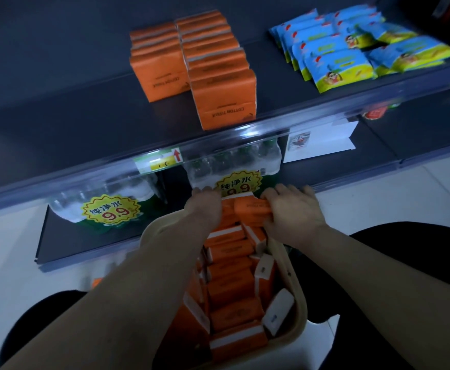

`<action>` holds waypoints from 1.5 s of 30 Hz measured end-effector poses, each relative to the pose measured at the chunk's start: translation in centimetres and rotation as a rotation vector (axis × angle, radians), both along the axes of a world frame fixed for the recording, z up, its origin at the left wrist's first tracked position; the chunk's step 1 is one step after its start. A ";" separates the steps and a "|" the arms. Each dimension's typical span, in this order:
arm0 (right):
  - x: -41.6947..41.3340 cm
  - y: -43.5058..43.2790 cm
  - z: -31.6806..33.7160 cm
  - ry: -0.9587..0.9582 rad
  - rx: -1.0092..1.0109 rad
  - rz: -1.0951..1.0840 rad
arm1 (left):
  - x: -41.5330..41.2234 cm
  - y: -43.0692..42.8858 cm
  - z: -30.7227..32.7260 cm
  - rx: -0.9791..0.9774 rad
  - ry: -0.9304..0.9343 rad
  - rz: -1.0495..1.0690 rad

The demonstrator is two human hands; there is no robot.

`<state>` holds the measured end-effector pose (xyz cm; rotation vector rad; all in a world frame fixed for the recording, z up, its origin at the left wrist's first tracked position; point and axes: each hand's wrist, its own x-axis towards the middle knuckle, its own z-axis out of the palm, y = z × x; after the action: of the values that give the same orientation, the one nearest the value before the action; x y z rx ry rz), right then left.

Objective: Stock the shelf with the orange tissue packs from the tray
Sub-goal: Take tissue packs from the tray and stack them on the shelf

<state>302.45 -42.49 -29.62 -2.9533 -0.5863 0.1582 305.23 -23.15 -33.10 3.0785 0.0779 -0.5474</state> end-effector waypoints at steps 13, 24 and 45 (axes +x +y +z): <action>-2.0 3.4 6.8 -0.260 0.048 0.069 | -5.2 6.1 9.7 -0.193 -0.304 0.165; -0.8 7.3 14.5 -0.427 0.160 0.150 | -4.6 12.8 19.6 -0.346 -0.701 0.335; 7.1 10.3 13.7 -0.515 0.265 0.278 | 11.8 14.2 17.6 -0.579 -0.606 0.320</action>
<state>309.51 -32.24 -15.92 -2.6311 -0.9890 -0.6224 317.01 -8.99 -15.53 2.4550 0.3263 0.3289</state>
